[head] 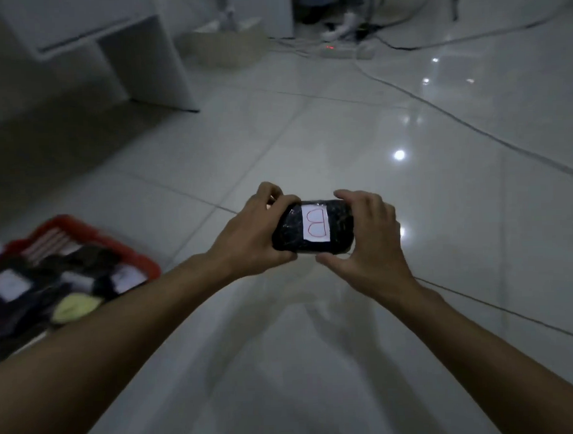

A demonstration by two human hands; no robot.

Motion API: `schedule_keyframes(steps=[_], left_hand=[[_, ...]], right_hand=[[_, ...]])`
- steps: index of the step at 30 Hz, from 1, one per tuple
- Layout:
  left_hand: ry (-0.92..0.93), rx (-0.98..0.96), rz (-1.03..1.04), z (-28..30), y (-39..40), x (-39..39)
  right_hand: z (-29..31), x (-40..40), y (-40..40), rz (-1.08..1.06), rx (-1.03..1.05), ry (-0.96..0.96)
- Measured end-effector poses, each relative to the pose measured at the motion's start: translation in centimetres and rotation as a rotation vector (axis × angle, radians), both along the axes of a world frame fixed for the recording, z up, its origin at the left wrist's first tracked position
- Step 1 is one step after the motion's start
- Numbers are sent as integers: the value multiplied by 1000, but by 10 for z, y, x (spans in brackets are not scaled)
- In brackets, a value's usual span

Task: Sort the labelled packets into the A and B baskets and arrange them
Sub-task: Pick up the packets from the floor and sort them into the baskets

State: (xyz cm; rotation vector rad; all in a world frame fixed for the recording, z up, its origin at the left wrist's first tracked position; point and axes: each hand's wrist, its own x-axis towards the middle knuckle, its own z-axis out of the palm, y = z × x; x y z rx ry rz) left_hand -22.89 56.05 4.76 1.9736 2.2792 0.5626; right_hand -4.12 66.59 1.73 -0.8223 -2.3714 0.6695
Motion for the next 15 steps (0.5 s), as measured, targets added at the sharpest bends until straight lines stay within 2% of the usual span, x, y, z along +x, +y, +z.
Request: schedule_keyframes(steps=[6,10,15], left_hand=[[27,33,220,33,-197,-65],[17,59,413,53,-328,-71],[-125,34,612,62,-459,-80]], right_hand=[[24,-106,-115,488,137,-195],[49,-160,-211,729,250,-190],[86,-208,-306,911,447,-162]])
